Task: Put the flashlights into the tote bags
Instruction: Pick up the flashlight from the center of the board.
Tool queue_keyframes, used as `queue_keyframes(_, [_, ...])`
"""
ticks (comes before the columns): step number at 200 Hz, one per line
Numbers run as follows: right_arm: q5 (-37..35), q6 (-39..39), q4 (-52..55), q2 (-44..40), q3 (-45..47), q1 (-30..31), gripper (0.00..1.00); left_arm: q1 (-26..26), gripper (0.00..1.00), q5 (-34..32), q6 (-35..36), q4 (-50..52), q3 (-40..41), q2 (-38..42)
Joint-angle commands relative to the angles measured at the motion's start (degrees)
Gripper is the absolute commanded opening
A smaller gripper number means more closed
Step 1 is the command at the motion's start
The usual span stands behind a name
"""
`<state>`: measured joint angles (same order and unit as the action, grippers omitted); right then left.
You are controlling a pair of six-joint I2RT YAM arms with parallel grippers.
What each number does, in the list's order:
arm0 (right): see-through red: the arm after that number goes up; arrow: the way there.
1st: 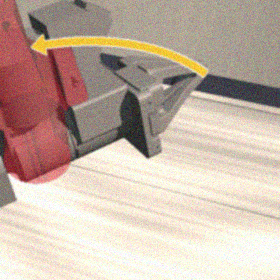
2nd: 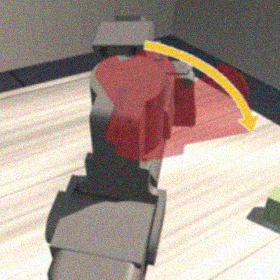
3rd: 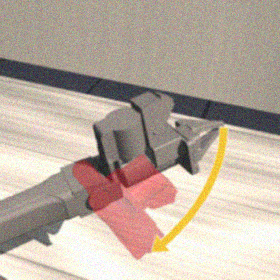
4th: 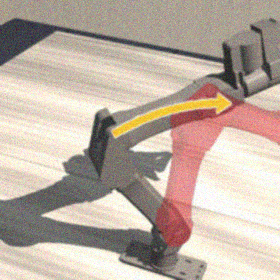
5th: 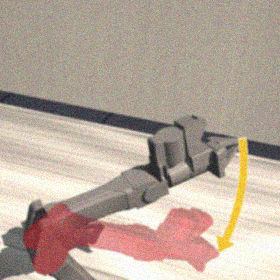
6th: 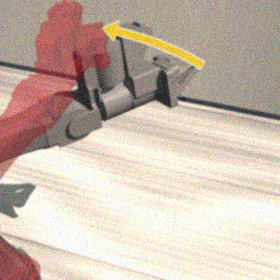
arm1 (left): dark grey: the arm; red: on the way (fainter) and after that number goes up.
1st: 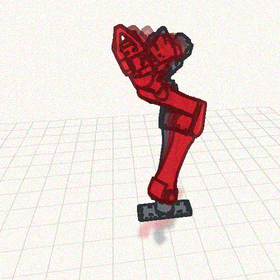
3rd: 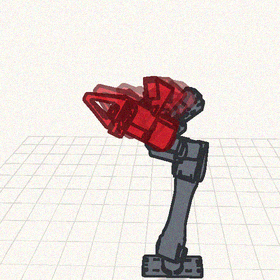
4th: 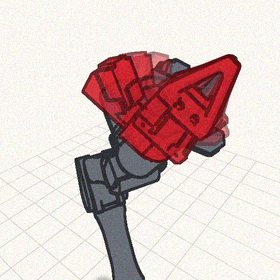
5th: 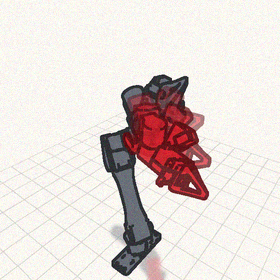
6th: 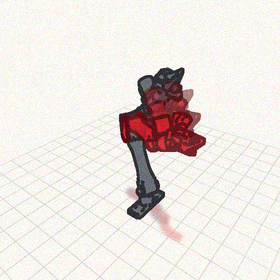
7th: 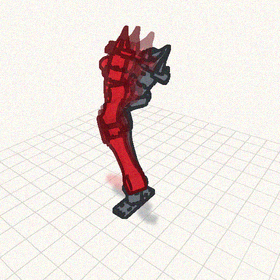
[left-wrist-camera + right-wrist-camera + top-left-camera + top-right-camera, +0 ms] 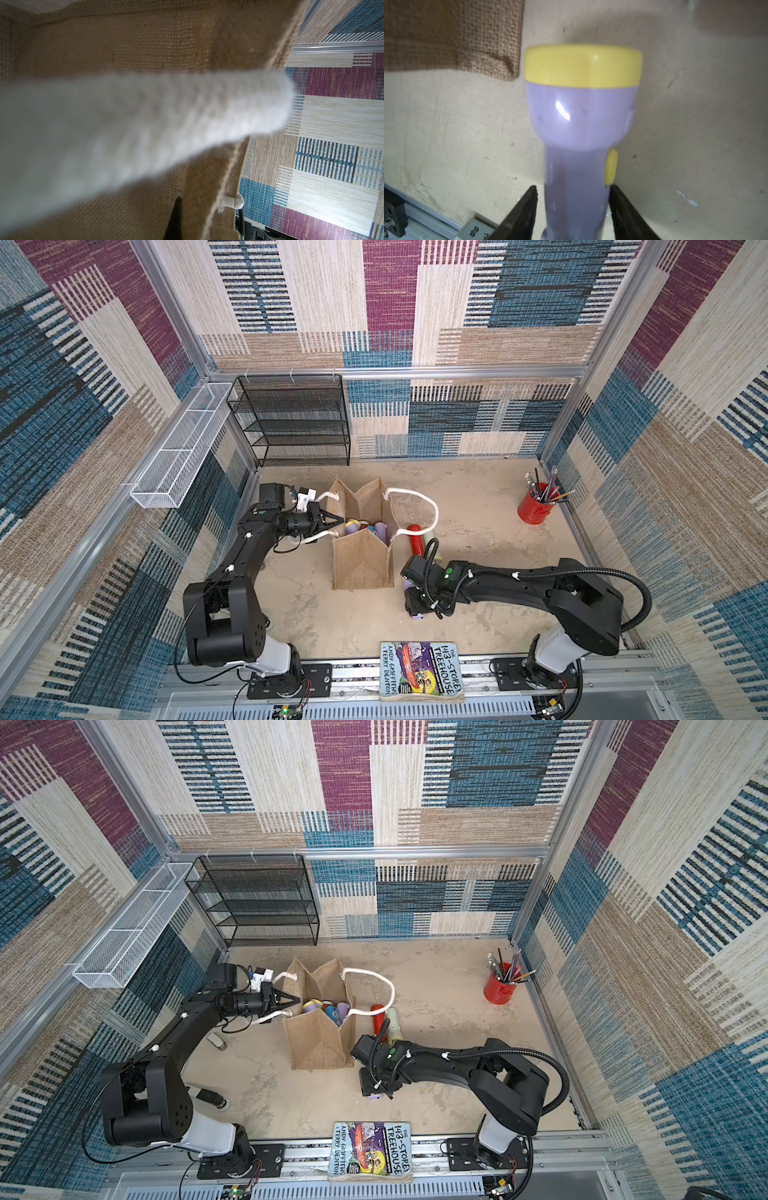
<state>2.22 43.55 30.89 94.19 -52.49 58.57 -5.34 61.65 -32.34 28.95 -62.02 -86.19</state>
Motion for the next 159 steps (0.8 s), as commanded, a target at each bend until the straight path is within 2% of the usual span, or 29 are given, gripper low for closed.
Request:
queue_keyframes(1, [-1.48,0.20,2.72,1.72,0.04,0.17,0.54,-0.02,0.05,-0.17,1.58,0.19,-0.29,0.24])
queue_keyframes(42, [-3.85,0.06,7.16,3.87,-1.05,0.30,0.41,-0.10,0.05,-0.04,1.60,0.31,-0.28,0.37])
queue_keyframes(64, [-6.00,-0.31,11.32,3.53,-1.69,0.50,0.38,-0.04,0.05,-0.08,1.60,0.32,-0.38,0.34])
queue_keyframes(103, [-9.40,0.40,17.13,-0.37,-1.74,0.57,0.37,-0.08,0.05,0.05,1.49,0.24,-0.40,0.61])
queue_keyframes(159, [-12.23,3.21,20.26,-10.97,2.70,-1.71,0.36,-0.11,0.05,0.31,1.22,0.05,-0.47,0.76])
